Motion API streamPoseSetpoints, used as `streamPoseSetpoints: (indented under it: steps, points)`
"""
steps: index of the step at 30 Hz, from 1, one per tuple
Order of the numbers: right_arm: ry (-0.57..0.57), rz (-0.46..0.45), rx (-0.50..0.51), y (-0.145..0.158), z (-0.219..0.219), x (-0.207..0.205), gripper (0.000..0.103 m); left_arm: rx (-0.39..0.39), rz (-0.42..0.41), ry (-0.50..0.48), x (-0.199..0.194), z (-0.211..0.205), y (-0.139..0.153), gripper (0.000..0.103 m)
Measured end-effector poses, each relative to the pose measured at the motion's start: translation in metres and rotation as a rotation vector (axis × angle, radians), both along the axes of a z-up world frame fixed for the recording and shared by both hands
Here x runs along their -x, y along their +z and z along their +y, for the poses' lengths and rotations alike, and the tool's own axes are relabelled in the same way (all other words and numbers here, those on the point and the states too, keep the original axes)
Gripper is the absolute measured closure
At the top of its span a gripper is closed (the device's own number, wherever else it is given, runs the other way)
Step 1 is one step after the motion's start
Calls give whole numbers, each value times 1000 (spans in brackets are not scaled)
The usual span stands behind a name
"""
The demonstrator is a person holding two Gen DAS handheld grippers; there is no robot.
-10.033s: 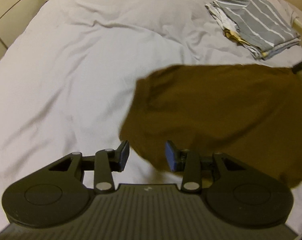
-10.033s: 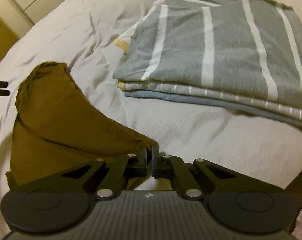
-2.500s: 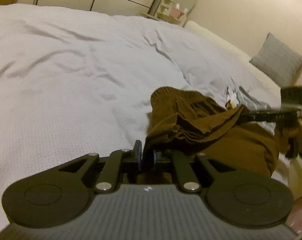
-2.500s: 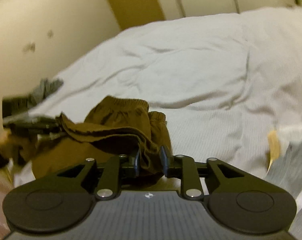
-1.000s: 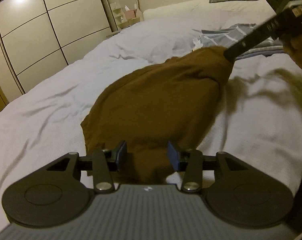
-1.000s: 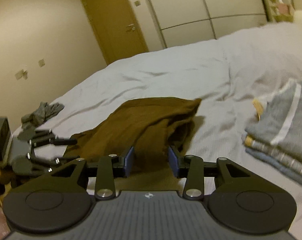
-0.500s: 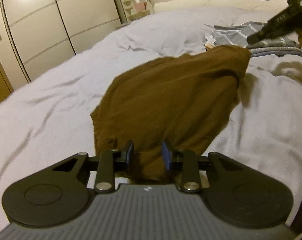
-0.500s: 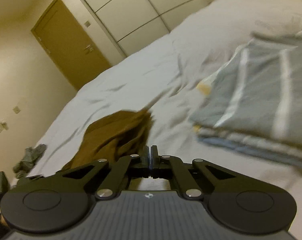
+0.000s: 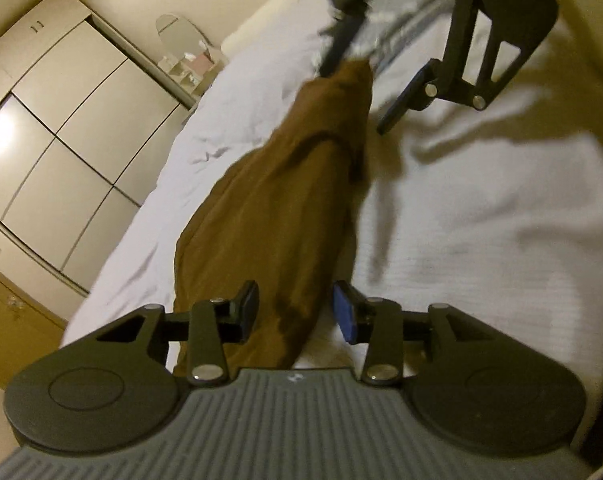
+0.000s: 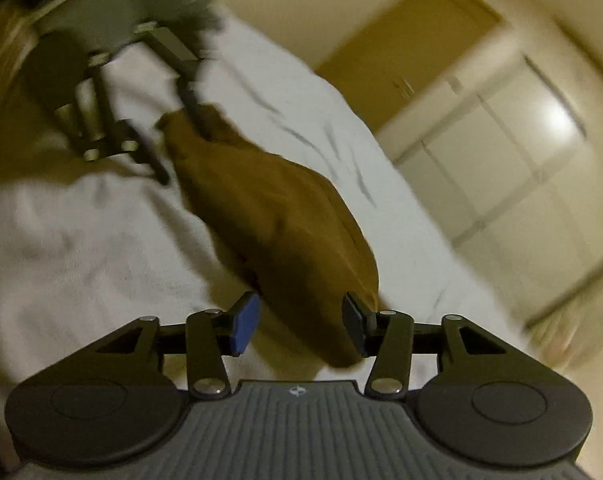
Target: Fold clothes
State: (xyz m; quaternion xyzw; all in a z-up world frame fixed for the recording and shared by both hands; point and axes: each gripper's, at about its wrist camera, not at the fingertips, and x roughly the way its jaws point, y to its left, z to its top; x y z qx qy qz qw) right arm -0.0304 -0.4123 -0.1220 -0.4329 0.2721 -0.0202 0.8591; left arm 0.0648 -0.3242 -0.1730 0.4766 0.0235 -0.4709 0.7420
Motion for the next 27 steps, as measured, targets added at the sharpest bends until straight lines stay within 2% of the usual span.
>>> streamPoseSetpoints:
  steps: [1,2,3,4,5,7,8,10,15,17,18,25,26,27]
  points:
    - [11,-4,60,-7,4,-7,54,-14,-19,10,-2,-7,-4,83]
    - [15,2,113,-14,6,-15,54,-18,-31,20,-5,-11,-5,94]
    - [17,13,163,-22,8,-23,58,-11,-39,32,-8,-14,-5,95]
    - [21,33,204,-28,7,-30,65,3,-22,36,-12,-12,-2,95]
    - [22,46,220,-31,3,-32,67,25,-2,43,-15,-8,3,96]
    - [-2,52,205,-29,-12,-32,85,59,14,64,-21,3,11,97]
    - [-38,44,172,-25,-22,-31,87,64,29,69,-24,8,13,98]
    - [-90,39,137,-20,-36,-29,87,58,52,70,-25,10,11,99]
    - [-83,76,131,-29,-27,-28,87,60,81,78,-26,12,10,99]
    - [-81,75,128,-28,-30,-26,85,54,73,73,-25,16,12,99]
    - [-80,75,126,-28,-32,-25,81,50,69,70,-25,18,12,99]
    - [-104,107,128,-30,-42,-26,79,28,89,60,-22,16,10,99]
    - [-120,115,124,-30,-45,-26,79,26,93,61,-22,18,10,99]
    - [-146,126,106,-31,-48,-27,84,28,104,60,-22,21,12,98]
